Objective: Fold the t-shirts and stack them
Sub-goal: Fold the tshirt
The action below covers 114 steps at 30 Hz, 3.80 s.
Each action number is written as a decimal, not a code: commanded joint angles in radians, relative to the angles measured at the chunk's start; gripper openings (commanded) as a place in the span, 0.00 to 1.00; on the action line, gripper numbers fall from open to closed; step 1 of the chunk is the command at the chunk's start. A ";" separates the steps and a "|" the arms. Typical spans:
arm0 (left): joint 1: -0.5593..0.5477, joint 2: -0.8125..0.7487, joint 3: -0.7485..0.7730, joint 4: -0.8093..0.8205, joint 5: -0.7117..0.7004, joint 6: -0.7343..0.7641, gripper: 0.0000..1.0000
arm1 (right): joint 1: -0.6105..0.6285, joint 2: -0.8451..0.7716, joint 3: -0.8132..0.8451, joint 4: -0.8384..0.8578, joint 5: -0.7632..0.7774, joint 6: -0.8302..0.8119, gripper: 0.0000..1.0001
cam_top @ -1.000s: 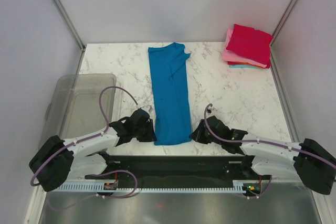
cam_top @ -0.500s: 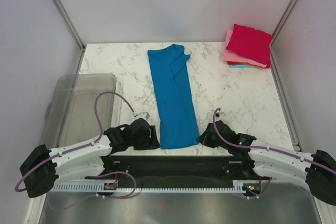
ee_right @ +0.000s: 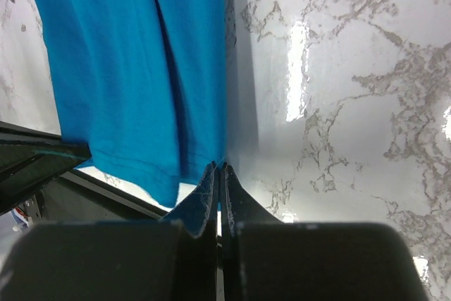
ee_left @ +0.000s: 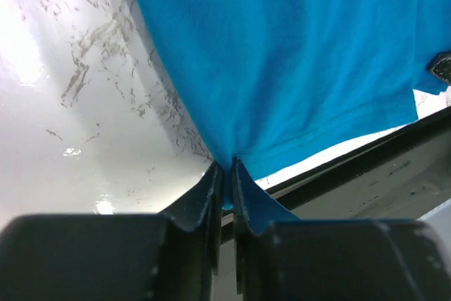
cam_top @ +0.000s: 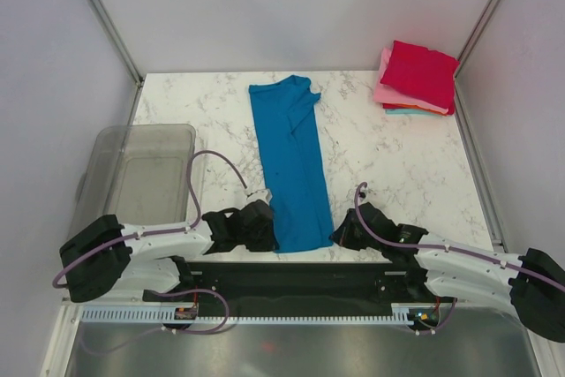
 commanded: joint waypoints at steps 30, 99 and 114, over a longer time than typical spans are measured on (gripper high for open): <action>0.198 -0.214 0.430 -0.613 -0.196 0.141 0.02 | 0.095 0.176 0.568 -0.298 0.333 -0.106 0.00; 0.721 0.303 0.468 -0.136 0.360 0.391 0.79 | -0.514 0.738 0.630 0.091 -0.441 -0.375 0.77; 0.721 0.275 0.180 0.244 0.395 0.262 0.73 | -0.490 0.848 0.596 0.196 -0.413 -0.346 0.48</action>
